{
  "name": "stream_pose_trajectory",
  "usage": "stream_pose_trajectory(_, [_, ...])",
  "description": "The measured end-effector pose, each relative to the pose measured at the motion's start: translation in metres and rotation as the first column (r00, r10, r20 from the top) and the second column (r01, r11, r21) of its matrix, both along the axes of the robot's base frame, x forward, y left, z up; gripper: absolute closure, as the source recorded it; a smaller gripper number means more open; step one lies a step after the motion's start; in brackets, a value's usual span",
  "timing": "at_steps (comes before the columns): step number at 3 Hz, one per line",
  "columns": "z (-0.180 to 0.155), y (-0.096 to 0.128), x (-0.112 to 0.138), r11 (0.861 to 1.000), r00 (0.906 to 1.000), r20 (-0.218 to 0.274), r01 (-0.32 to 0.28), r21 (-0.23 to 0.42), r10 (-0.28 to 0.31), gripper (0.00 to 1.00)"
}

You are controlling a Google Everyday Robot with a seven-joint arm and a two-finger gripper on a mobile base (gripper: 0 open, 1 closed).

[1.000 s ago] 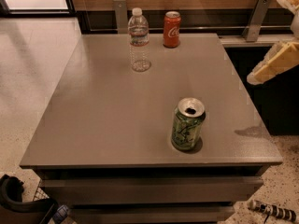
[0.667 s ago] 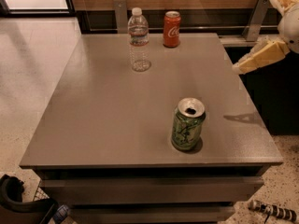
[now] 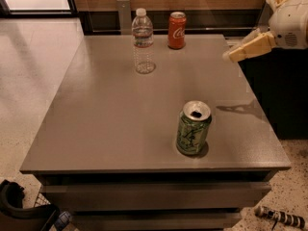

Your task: Move coke can near green can

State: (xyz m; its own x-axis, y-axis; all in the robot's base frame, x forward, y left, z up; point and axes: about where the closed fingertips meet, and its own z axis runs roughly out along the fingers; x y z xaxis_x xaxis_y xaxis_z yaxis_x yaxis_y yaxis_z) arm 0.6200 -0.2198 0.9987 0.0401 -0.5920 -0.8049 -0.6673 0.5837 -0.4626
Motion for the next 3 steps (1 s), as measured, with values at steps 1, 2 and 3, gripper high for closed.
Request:
stream_pose_trajectory(1, [-0.008, 0.008, 0.048, 0.996, 0.9994, 0.01, -0.033, 0.083, 0.033, 0.0])
stream_pose_trajectory(2, [-0.027, 0.021, 0.111, 0.98, 0.9983, -0.005, -0.057, 0.191, 0.059, 0.0])
stream_pose_trajectory(3, [-0.041, 0.04, 0.172, 0.966, 0.9972, -0.05, -0.041, 0.257, 0.055, 0.0])
